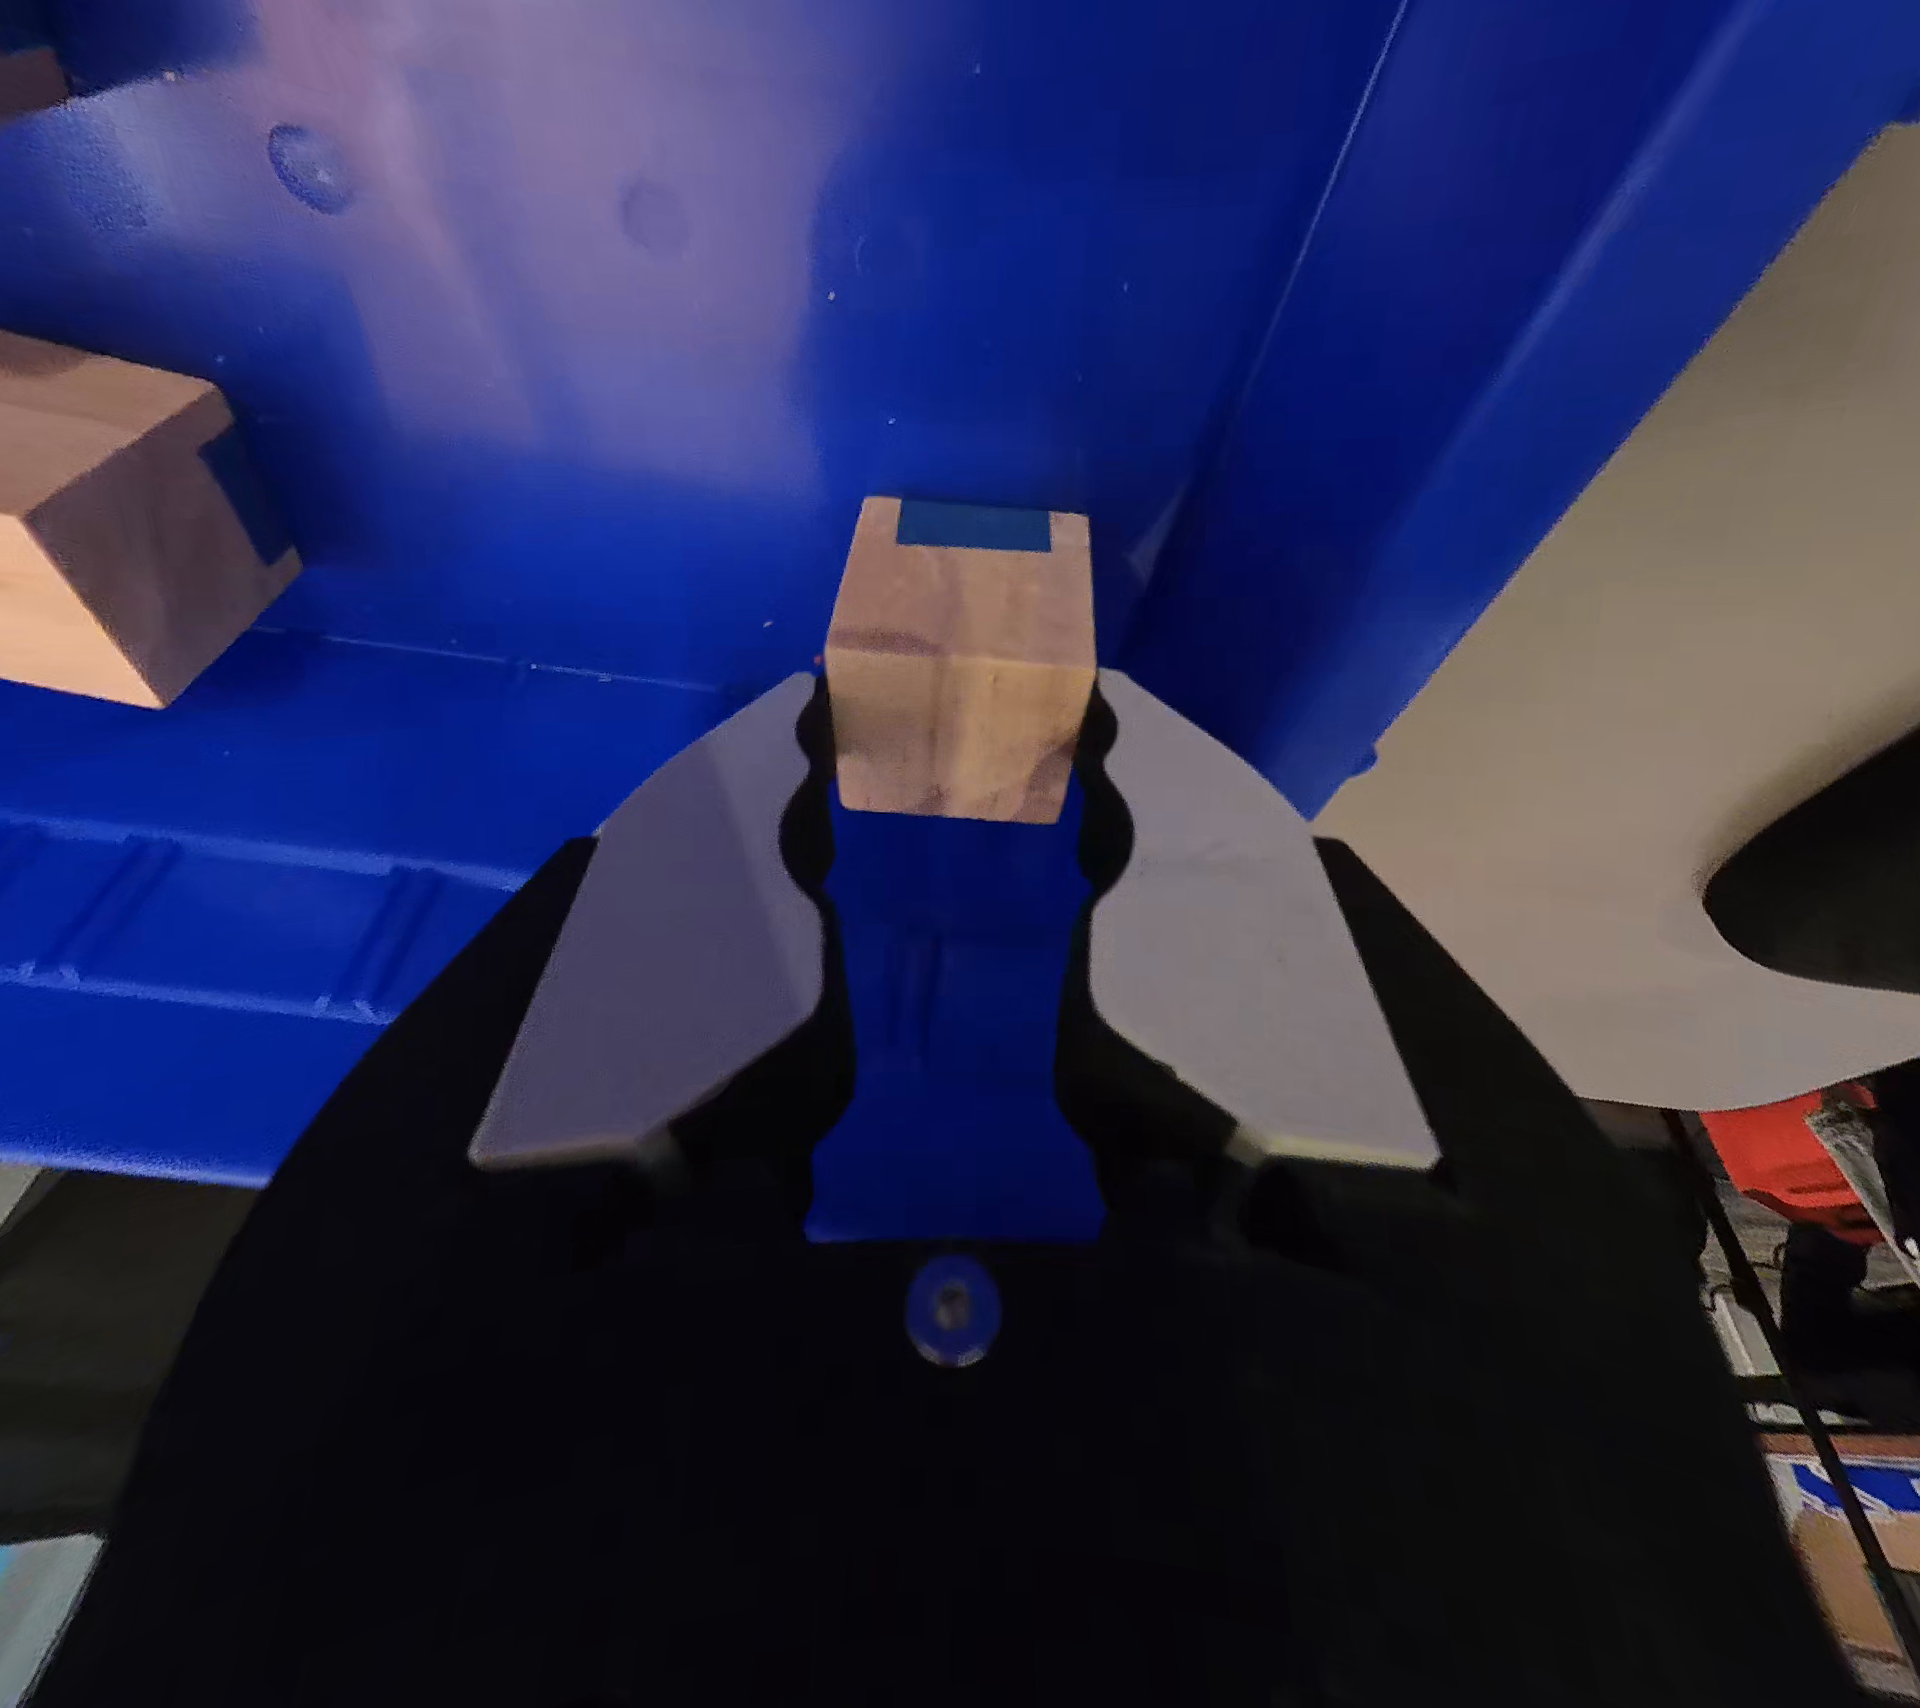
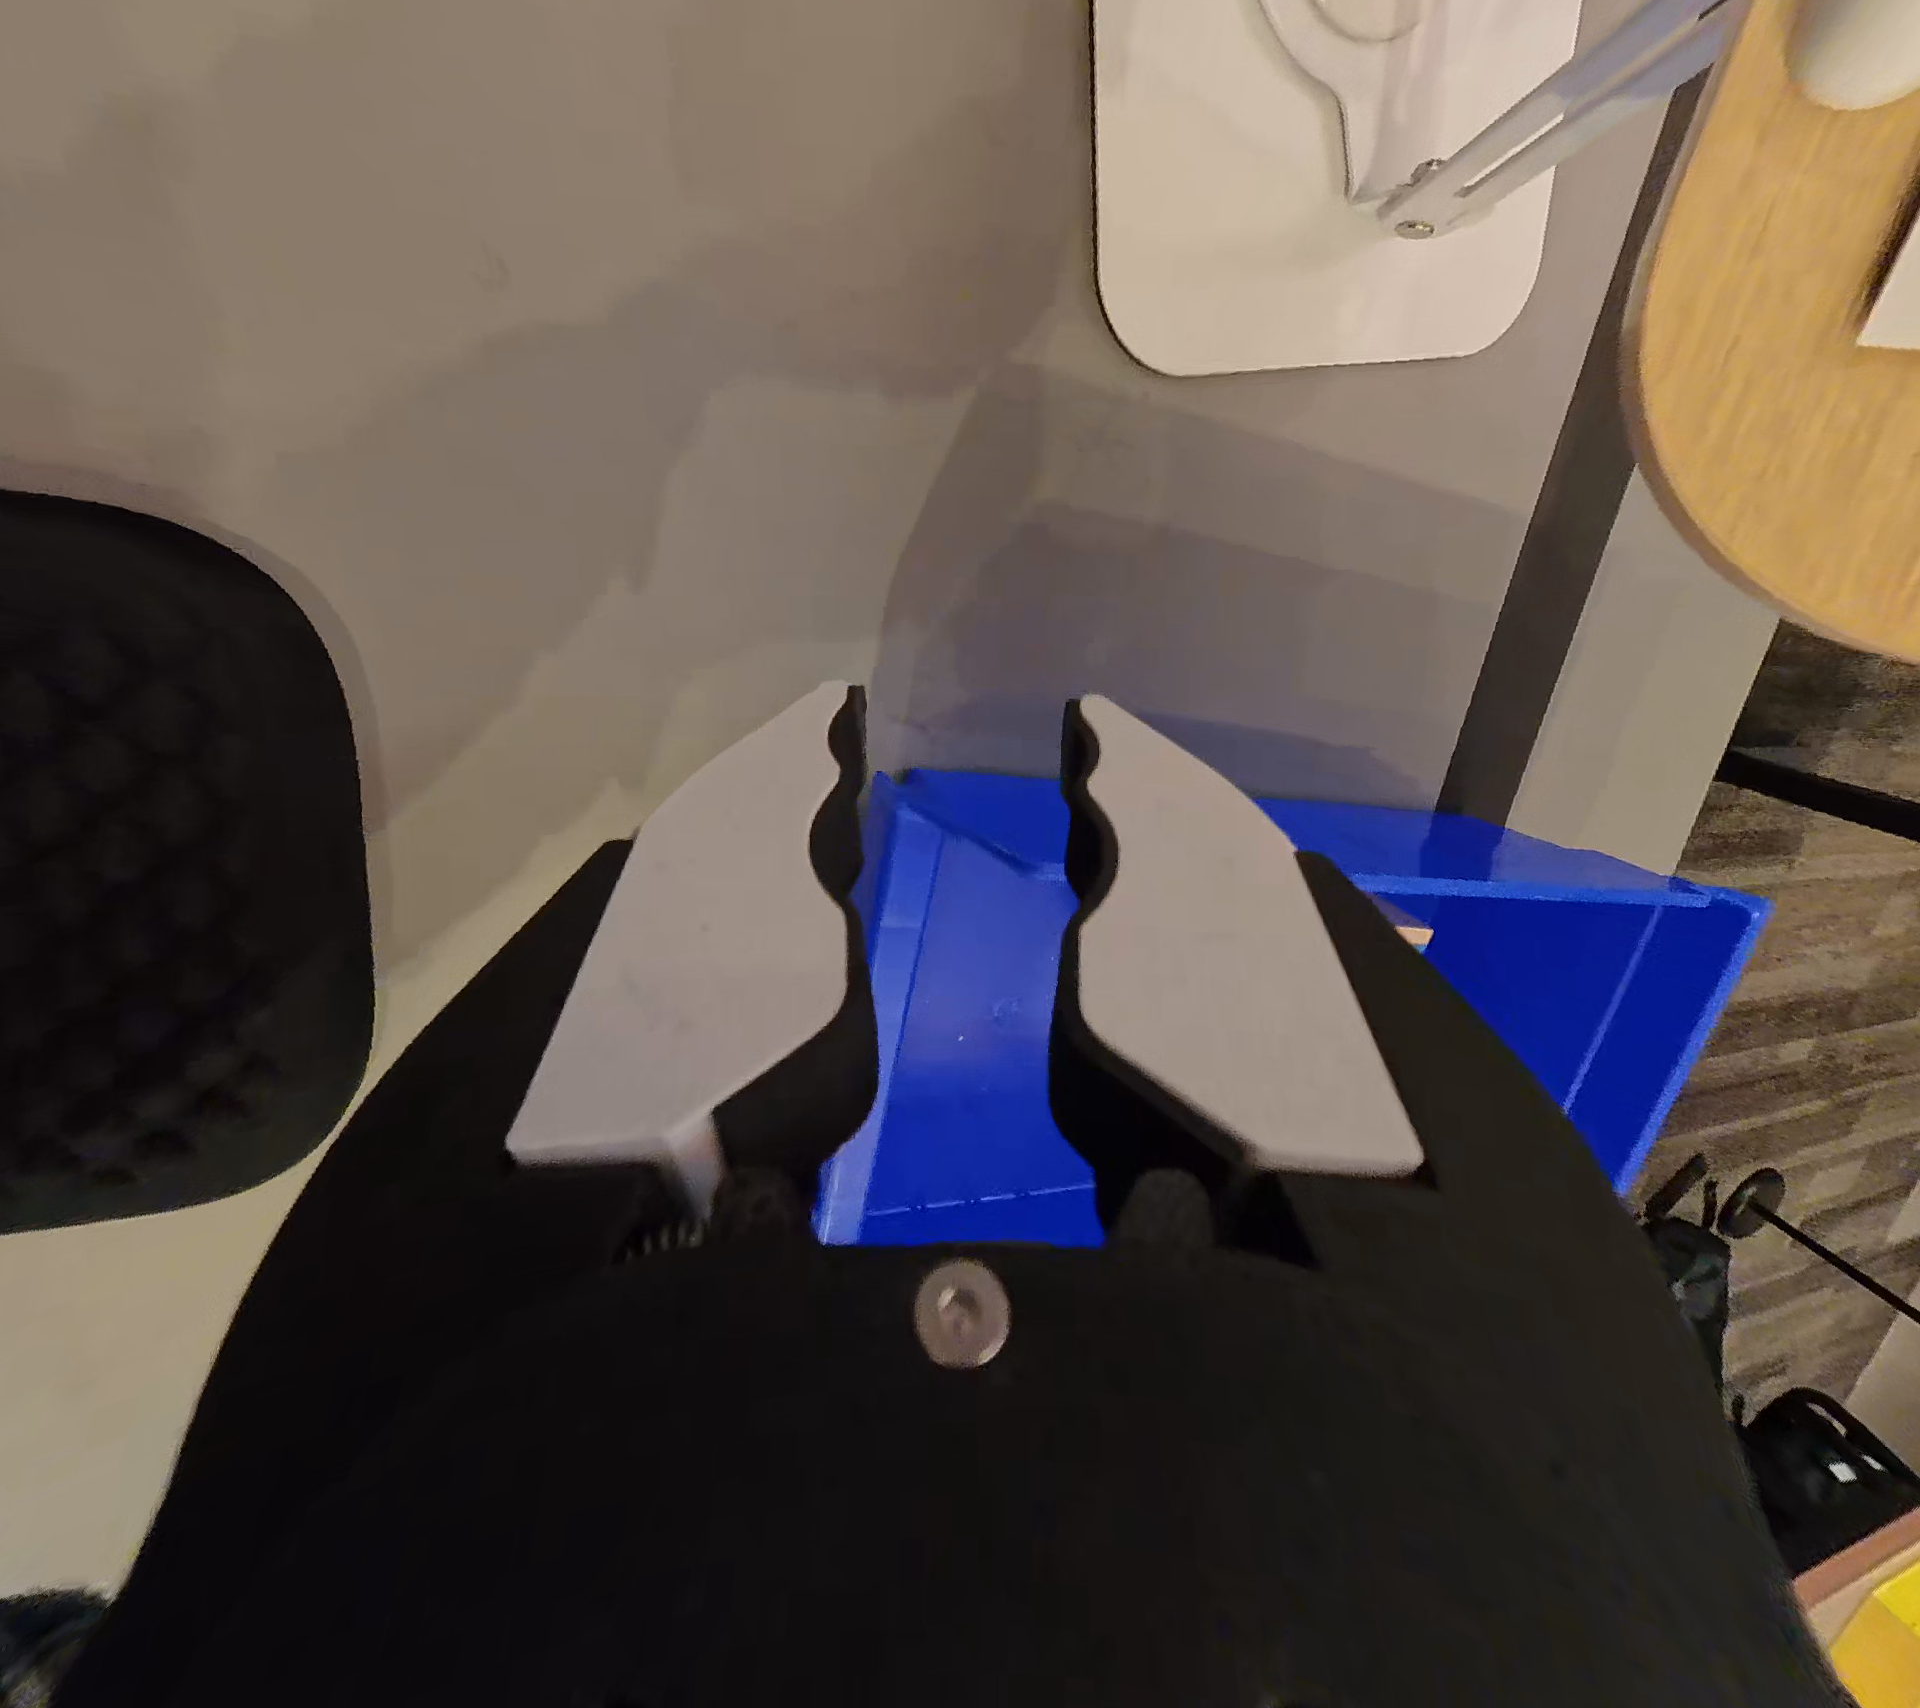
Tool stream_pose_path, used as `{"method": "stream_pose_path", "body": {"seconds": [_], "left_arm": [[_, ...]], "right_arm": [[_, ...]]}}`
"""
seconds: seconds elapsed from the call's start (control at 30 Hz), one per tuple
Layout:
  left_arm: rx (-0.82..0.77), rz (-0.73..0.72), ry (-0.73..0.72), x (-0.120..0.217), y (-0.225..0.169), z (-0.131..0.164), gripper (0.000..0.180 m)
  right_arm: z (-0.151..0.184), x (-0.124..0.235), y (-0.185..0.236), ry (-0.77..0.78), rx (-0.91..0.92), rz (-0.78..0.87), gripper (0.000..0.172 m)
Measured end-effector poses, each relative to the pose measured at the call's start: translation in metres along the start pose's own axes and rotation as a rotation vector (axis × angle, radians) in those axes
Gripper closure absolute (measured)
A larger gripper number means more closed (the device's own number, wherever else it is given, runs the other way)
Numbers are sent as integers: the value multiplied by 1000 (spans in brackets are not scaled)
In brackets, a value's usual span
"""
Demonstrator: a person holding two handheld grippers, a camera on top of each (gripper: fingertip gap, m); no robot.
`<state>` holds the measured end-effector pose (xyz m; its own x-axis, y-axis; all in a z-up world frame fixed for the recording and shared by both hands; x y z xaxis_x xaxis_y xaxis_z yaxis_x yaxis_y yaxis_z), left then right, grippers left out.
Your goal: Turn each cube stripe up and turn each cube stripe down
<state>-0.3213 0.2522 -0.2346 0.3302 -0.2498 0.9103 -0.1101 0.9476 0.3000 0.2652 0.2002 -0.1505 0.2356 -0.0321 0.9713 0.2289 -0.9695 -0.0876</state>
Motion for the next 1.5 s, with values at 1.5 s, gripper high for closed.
{"method": "stream_pose_path", "body": {"seconds": [1.5], "left_arm": [[580, 746, -1809, 158, -165, -150, 166]], "right_arm": [[54, 46, -13, -125, -244, 69, 126]]}}
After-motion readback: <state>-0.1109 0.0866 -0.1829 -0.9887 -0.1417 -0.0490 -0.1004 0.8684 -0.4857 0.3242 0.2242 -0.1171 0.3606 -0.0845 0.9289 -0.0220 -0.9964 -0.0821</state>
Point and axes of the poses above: each gripper's, where its closed fingertips meet, x back along the fingers, z out of its underside, y = z × x across the jaws, the point moved 10 cm from there along x, back along the fingers, and after that the axes turned 14 degrees about -z, right-handed, at the moved point
